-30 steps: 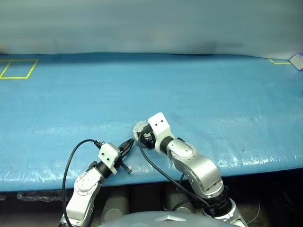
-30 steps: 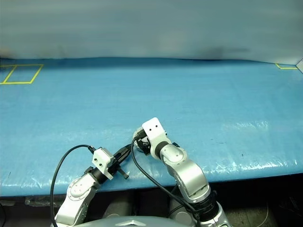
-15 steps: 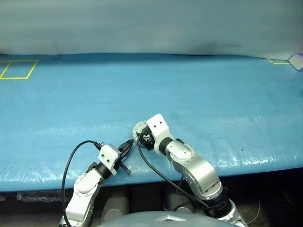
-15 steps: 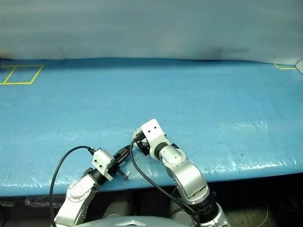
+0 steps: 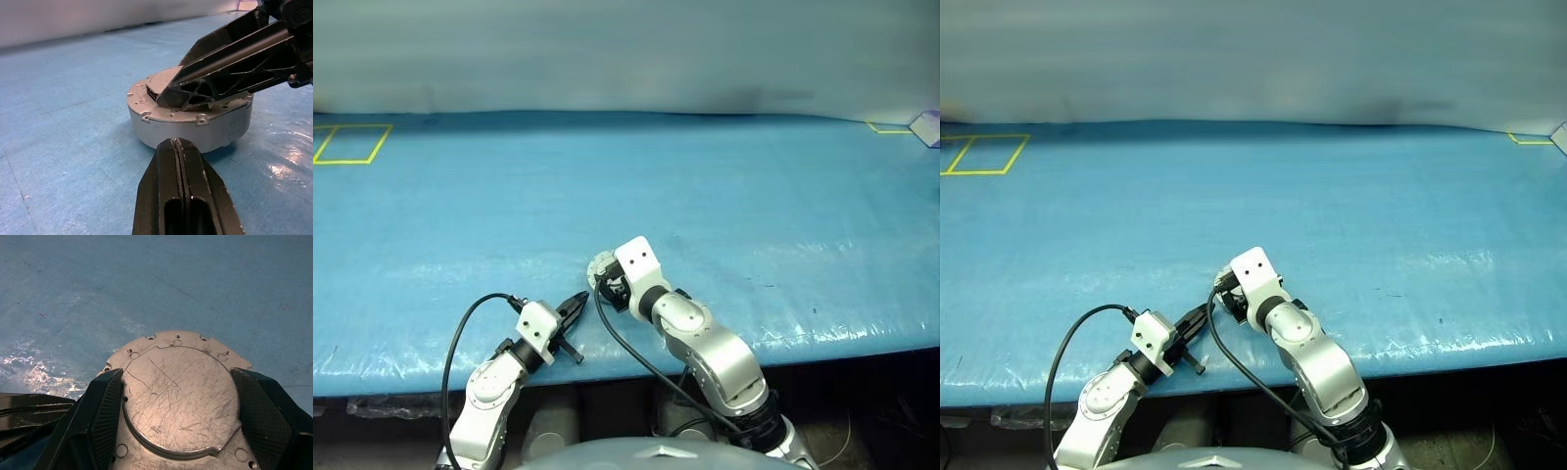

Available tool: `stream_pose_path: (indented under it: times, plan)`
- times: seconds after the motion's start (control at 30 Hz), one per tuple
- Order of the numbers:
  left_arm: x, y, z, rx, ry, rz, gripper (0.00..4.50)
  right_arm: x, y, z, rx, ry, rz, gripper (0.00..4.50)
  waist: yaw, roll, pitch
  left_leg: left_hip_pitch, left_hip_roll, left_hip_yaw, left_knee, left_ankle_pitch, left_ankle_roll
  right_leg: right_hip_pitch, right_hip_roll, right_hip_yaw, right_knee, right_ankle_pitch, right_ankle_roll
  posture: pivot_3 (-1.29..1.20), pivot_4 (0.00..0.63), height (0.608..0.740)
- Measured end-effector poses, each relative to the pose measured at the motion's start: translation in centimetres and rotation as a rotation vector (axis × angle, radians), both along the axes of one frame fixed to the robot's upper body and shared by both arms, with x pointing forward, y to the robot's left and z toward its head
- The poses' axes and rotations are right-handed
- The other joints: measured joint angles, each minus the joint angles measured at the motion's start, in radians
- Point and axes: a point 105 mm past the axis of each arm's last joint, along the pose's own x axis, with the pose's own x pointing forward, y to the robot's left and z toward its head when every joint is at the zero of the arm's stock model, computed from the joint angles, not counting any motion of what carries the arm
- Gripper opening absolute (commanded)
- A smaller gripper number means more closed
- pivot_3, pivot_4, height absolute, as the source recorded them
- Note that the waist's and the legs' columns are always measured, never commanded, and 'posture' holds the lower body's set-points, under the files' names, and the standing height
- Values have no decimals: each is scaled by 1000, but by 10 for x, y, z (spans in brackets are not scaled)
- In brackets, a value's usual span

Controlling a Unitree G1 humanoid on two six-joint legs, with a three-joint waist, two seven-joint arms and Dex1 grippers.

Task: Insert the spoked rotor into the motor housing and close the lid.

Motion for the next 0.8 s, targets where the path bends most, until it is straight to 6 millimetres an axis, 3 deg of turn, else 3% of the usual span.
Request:
stream_pose_path:
  times: [0.33, 0.6, 0.8]
  plan:
    - [9, 8, 0, -35, 72, 21, 0, -2, -7, -5, -17, -8, 12, 3147, 3, -1, -2, 0, 0, -1, 0, 0, 0, 0, 0, -1, -1, -1, 1, 0, 150, 740]
    - [40, 26, 26, -88, 119, 67, 0, -3, -10, -6, -4, -12, 7, 3147, 6, -1, -3, 0, -3, -2, 0, 0, 0, 1, -1, -1, -1, -2, 4, 0, 150, 740]
    - [59, 19, 36, -136, 246, 30, 0, -3, -13, -7, 0, -21, 10, 3147, 10, -2, -4, 0, -6, -4, 0, 0, 0, 2, -1, -2, -1, -2, 5, 0, 150, 740]
